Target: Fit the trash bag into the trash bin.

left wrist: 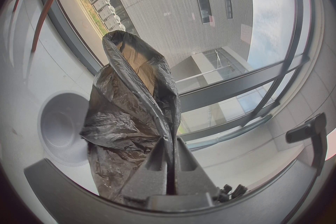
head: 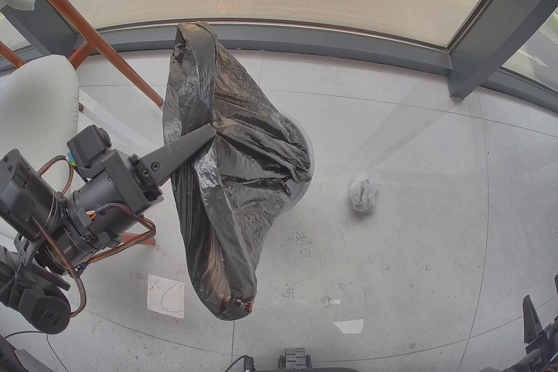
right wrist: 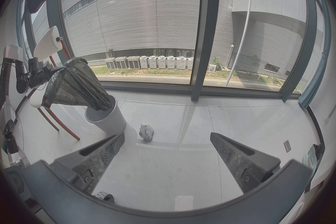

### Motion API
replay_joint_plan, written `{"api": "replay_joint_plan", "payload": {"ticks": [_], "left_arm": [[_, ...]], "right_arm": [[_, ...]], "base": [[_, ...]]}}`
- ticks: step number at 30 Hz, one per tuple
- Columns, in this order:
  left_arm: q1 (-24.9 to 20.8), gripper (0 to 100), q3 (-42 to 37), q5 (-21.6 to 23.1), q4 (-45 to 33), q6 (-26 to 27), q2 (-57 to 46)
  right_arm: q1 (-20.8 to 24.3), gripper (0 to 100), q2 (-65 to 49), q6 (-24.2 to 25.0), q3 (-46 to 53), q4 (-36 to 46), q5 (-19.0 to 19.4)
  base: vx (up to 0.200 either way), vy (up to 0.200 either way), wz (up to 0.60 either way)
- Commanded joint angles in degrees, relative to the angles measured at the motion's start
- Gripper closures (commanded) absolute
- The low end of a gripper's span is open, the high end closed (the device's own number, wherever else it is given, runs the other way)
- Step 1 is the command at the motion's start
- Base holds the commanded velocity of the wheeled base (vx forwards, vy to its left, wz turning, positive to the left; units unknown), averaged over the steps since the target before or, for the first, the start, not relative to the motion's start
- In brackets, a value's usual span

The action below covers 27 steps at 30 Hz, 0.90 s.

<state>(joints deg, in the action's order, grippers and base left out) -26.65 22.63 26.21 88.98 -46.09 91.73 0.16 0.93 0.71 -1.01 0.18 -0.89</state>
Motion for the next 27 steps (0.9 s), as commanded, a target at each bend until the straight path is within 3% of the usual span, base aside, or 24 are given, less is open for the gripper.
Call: {"api": "replay_joint_plan", "payload": {"ticks": [1,12,15,22,27], "left_arm": [[3.2,100,-0.6,0.0,1.0,2.9,4.7],[5.4,100,-0.6,-0.5,1.0,3.5,7.4],[9.2,100,0.9,-0.5,1.0,3.8,7.3],[13.6,100,0.8,-0.4,-1.8,3.8,6.9],[12.8,100,0.5,0.1,-2.1,4.0,7.2]], "right_arm": [[0.0,0,-0.6,0.0,0.9,0.0,0.0],[0.0,0,-0.6,0.0,0.9,0.0,0.0],[0.0,0,-0.6,0.0,0.9,0.0,0.0],[0.0,0,-0.6,0.0,0.9,-0.1,0.0],[0.0,0,-0.6,0.0,0.9,0.0,0.0]], "base": [[0.0,0.0,0.0],[0.0,0.0,0.0],[0.0,0.0,0.0],[0.0,0.0,0.0],[0.0,0.0,0.0]]}}
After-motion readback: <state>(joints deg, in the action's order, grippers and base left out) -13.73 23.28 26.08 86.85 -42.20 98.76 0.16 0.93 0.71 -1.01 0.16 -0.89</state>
